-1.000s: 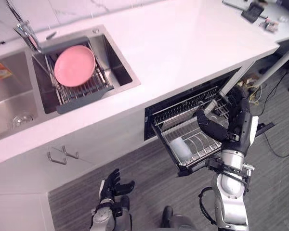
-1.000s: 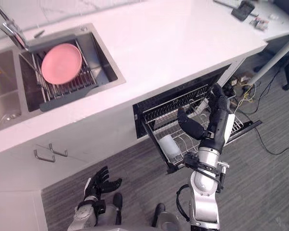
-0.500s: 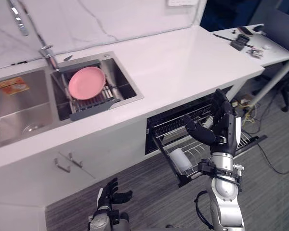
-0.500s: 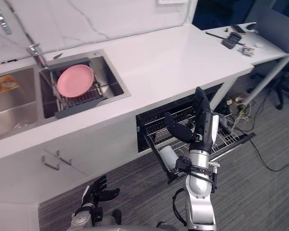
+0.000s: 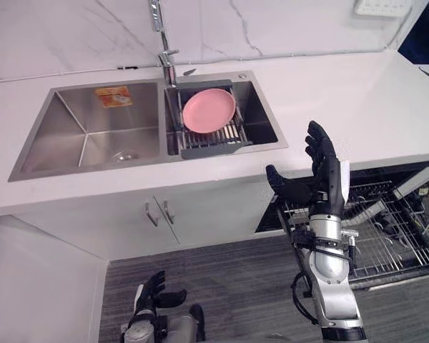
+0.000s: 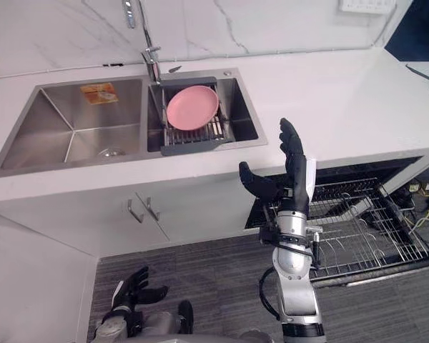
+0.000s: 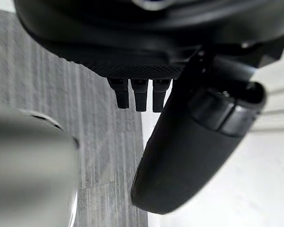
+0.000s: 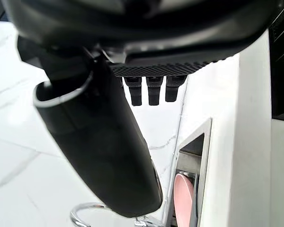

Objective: Walk over to the sink, pick up the cup, carry it to the dishwasher, place the cup inside the dishwasher, then close the dishwasher door

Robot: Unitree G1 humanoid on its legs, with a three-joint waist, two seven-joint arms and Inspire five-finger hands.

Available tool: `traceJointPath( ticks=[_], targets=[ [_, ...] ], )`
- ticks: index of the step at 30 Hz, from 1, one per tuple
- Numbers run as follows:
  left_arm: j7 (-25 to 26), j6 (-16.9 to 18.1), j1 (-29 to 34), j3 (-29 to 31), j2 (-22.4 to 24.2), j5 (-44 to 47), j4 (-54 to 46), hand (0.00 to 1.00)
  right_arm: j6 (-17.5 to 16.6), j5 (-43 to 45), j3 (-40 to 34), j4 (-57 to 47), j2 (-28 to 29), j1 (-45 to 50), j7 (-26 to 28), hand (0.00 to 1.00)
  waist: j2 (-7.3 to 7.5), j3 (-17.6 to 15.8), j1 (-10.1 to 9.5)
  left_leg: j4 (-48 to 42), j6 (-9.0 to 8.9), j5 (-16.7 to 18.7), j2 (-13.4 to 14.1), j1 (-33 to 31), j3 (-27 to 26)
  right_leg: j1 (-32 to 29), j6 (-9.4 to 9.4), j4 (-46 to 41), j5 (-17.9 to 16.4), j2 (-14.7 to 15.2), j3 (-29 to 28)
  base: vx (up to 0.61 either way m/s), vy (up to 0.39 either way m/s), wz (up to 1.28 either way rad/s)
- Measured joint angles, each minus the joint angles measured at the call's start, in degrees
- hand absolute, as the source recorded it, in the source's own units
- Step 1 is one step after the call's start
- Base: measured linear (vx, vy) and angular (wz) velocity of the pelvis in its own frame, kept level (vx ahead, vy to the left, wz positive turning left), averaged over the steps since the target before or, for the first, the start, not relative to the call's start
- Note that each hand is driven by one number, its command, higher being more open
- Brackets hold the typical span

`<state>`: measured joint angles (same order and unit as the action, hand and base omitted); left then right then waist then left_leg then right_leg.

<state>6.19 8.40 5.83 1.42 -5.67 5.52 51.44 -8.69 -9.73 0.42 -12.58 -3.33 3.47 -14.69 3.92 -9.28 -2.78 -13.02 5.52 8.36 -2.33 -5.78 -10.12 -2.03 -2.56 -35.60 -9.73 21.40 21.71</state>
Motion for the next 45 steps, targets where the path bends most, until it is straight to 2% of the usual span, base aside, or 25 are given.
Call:
traceJointPath(
  ticks=[1, 3, 4, 5, 7, 8, 9, 10, 11, 12, 13, 15, 16, 17, 18, 19, 20, 21, 24, 30, 37, 38, 45],
  targets=[
    [0.0, 0.0, 0.1, -0.3, -0.3, -0.1, 0.0, 0.9, 0.0, -0.5, 0.1, 0.7, 0.0, -0.2, 0.1, 0.9, 0.09, -0.1, 0.47, 0.4, 0.2, 0.2, -0.3, 0.9, 0.9, -2.7, 0.79, -4.6, -0.1, -0.3, -4.0, 0.21, 0.095, 0.41],
    [0.0, -0.1, 0.4, -1.2, -0.7, -1.1, 0.0, 0.9, 0.2, -1.4, 0.8, 1.1, 0.1, -0.3, 0.8, 0.9, -0.07, -0.2, 1.31, 2.5, 0.95, 0.3, -0.5, 3.6, 3.5, -6.5, 0.15, -7.7, -5.2, -5.0, -10.6, 0.24, 0.06, 0.53],
    [0.0, -0.1, 0.4, -1.3, -0.7, -1.1, 0.0, 0.9, 0.2, -1.6, 0.9, 1.1, 0.0, -0.4, 0.9, 0.9, -0.1, -0.2, 1.31, 3.3, 0.62, 0.0, -0.5, 4.4, 4.0, -7.4, 0.26, -6.8, -5.9, -6.4, -11.7, 0.25, 0.012, 0.51],
    [0.0, -0.1, 0.7, -1.9, -0.9, -1.1, 0.0, 0.9, 0.2, -1.8, 1.0, 1.0, -0.1, -0.8, 1.0, 0.9, -0.14, -0.2, 1.66, 4.7, 0.22, -0.2, -0.4, 6.1, 5.2, -9.4, 0.53, -2.8, -6.8, -9.5, -13.4, 0.27, -0.031, 0.46],
    [0.0, -0.1, 0.9, -2.0, -0.9, -1.1, 0.0, 0.9, 0.2, -1.9, 1.0, 1.0, -0.6, -1.1, 0.9, 0.9, -0.24, -0.2, 2.18, 5.0, -0.64, 0.3, 0.0, 7.1, 6.5, -11.9, 0.63, 1.9, -6.7, -12.5, -15.0, 0.28, -0.073, 0.45],
    [0.0, -0.1, 1.1, -2.0, -0.9, -1.1, 0.0, 0.9, 0.2, -1.9, 1.0, 0.9, -1.1, -1.1, 0.9, 0.9, -0.16, -0.1, 2.35, 4.5, -2.0, 1.2, 0.5, 7.3, 7.5, -13.3, 0.59, 7.5, -5.6, -14.5, -15.9, 0.23, -0.093, 0.39],
    [-0.1, -0.1, 1.1, -2.0, -1.0, -1.1, 0.0, 0.9, 0.2, -1.9, 0.9, 0.7, -1.3, -1.0, 0.9, 0.9, 0.08, 0.0, 2.52, 3.6, -2.88, 2.0, 0.6, 7.3, 8.0, -13.3, 0.92, 11.5, -3.2, -15.1, -16.2, 0.31, -0.137, 0.57],
    [-0.3, -0.2, 0.9, -2.0, -1.0, -1.1, 0.6, 0.9, 0.3, -1.9, 0.7, 0.4, -1.7, -0.7, 0.9, 0.9, -0.89, -0.1, 3.0, 1.1, -4.37, 4.2, 1.7, 7.1, 9.0, -12.3, 1.2, 13.5, 2.9, -16.4, -15.9, 0.34, -0.144, 0.46],
    [-0.2, -0.1, 1.3, -1.9, 0.0, -1.3, 0.6, 0.9, 0.6, -1.9, 0.6, 0.1, -2.1, -0.4, 0.9, 0.9, -2.8, 0.5, 2.89, -0.6, -6.27, 5.4, 3.8, 6.7, 8.8, -10.6, 1.82, 15.1, 3.4, -17.9, -14.6, 0.42, -0.167, 0.39],
    [-0.3, -0.1, 1.5, -1.9, 0.9, -1.8, 0.7, 0.9, 0.6, -1.9, 0.4, -0.6, -2.5, 0.1, 0.9, 0.9, -4.17, 0.9, 2.78, -1.5, -6.98, 5.8, 5.3, 6.8, 7.9, -8.9, 2.11, 17.1, 3.5, -19.2, -13.9, 0.34, -0.128, 0.16],
    [-0.3, -0.1, 1.4, -1.9, 1.2, -2.4, 0.7, 0.9, 0.6, -1.9, 0.1, -1.1, -2.6, 0.4, 0.9, 0.9, -4.48, 0.8, 2.75, -2.4, -7.04, 5.8, 5.8, 6.6, 7.7, -7.9, 2.24, 18.0, 3.5, -19.6, -13.6, 0.31, -0.129, 0.16],
    [-0.6, 0.0, 1.0, -1.6, 1.3, -3.5, 0.7, 0.9, 0.6, -1.9, -0.2, -3.1, -3.0, 2.1, 0.8, 0.9, -4.76, 0.6, 2.77, -11.8, -7.98, 6.3, 7.4, 3.9, 6.0, -3.6, 3.0, 22.3, 3.8, -20.8, -13.0, 0.27, -0.11, 0.09],
    [-0.6, 0.0, 0.9, -1.5, 1.3, -3.6, 0.7, 0.9, 0.7, -1.9, -0.2, -4.0, -3.2, 2.7, 0.8, 0.9, -4.75, 0.4, 2.67, -16.2, -8.27, 6.5, 8.0, 2.4, 5.0, -2.0, 3.23, 23.7, 4.0, -20.9, -13.0, 0.24, -0.042, -0.02],
    [-0.6, 0.0, 0.7, -1.4, 1.4, -3.8, 0.7, 0.9, 0.6, -2.0, -0.1, -5.7, -3.2, 3.6, 0.7, 0.9, -4.94, 0.2, 2.42, -21.6, -9.65, 7.7, 9.0, 0.6, 3.6, 0.5, 3.31, 25.2, 4.0, -20.9, -13.1, 0.22, 0.015, -0.08],
    [-0.6, 0.3, 0.6, -1.3, 1.3, -4.3, 0.6, 0.9, 0.6, -2.0, -0.2, -6.9, -3.2, 4.0, 0.3, 0.9, -4.81, 0.1, 2.34, -22.3, -9.33, 9.0, 9.8, -0.7, 2.7, 2.2, 3.3, 26.0, 4.0, -20.6, -13.4, 0.2, 0.037, -0.14],
    [-0.5, 0.4, 0.5, -1.3, 1.3, -4.5, 0.6, 0.9, 0.4, -2.0, -0.2, -7.1, -3.2, 3.8, 0.1, 0.9, -4.53, -0.1, 2.29, -20.8, -9.12, 9.1, 9.9, -1.2, 2.8, 2.5, 3.29, 26.0, 4.0, -20.4, -13.8, 0.16, 0.08, -0.21],
    [-0.5, 0.4, 0.3, -1.5, 1.4, -4.7, 0.6, 0.9, -0.1, -2.3, -0.3, -7.3, -3.2, 3.7, -0.4, 0.9, -5.01, 0.0, 2.27, -14.1, -8.93, 7.7, 9.9, -1.8, 3.0, 2.8, 3.09, 26.0, 4.0, -20.2, -14.4, 0.13, 0.143, -0.24],
    [-0.3, 0.3, 0.2, -1.8, 2.1, -5.0, 0.5, 0.9, -0.3, -2.5, -1.1, -7.6, -3.2, 3.9, -0.5, 0.9, -6.02, -0.2, 2.09, -7.2, -8.62, 1.0, 10.2, -2.2, 3.9, 3.0, 1.89, 26.1, 3.5, -20.8, -15.1, 0.12, 0.141, -0.25],
    [-0.2, 0.5, -0.3, -2.1, 1.2, -5.1, 0.5, 0.9, -0.3, -2.9, -1.4, -7.5, -2.7, 4.4, -0.2, 0.9, -3.92, -0.5, 2.24, -2.1, -7.11, -1.3, 6.9, -0.1, 3.4, 3.4, 0.16, 28.7, 4.0, -18.1, -15.8, 0.09, 0.125, 0.03],
    [0.1, -0.3, -0.1, -1.9, 1.1, -4.9, 0.6, 0.9, -0.3, -3.0, -1.1, -7.5, -3.2, 5.9, 2.3, 0.9, -3.92, -0.7, 2.08, 1.5, -6.31, -2.1, 5.2, 3.0, 3.0, 5.4, -0.31, 30.8, 4.3, -16.8, -17.6, 0.02, 0.057, 0.01],
    [1.0, -0.5, -0.1, -1.8, 0.4, -5.0, 1.6, 0.9, 0.3, -4.0, -1.4, -3.8, -3.4, 8.6, 3.6, 0.9, -3.88, -0.6, 2.71, 7.2, -6.87, -4.9, 4.8, 5.6, 2.4, 5.5, -0.82, 31.5, 4.7, -17.3, -18.4, 0.0, -0.023, -0.05],
    [-0.2, -0.4, 0.2, -3.0, 0.8, -5.6, 2.9, 0.9, 0.9, -4.1, -1.4, -1.4, -3.3, 8.7, 4.3, 0.9, -4.13, 2.2, 2.82, 13.0, -6.75, -8.8, 4.2, 7.3, 2.8, 5.4, -0.9, 33.9, 5.8, -17.4, -19.1, 0.0, 0.0, 0.0],
    [-0.1, -0.4, 0.3, -3.0, 0.8, -5.6, 2.9, 0.9, 1.0, -5.4, -1.4, -1.3, -3.2, 8.7, 4.1, 0.9, -4.1, 2.2, 2.81, 13.3, -6.76, -8.8, 4.2, 7.5, 2.8, 5.5, -0.9, 33.9, 5.8, -17.4, -19.1, 0.0, 0.0, 0.0]
  ],
)
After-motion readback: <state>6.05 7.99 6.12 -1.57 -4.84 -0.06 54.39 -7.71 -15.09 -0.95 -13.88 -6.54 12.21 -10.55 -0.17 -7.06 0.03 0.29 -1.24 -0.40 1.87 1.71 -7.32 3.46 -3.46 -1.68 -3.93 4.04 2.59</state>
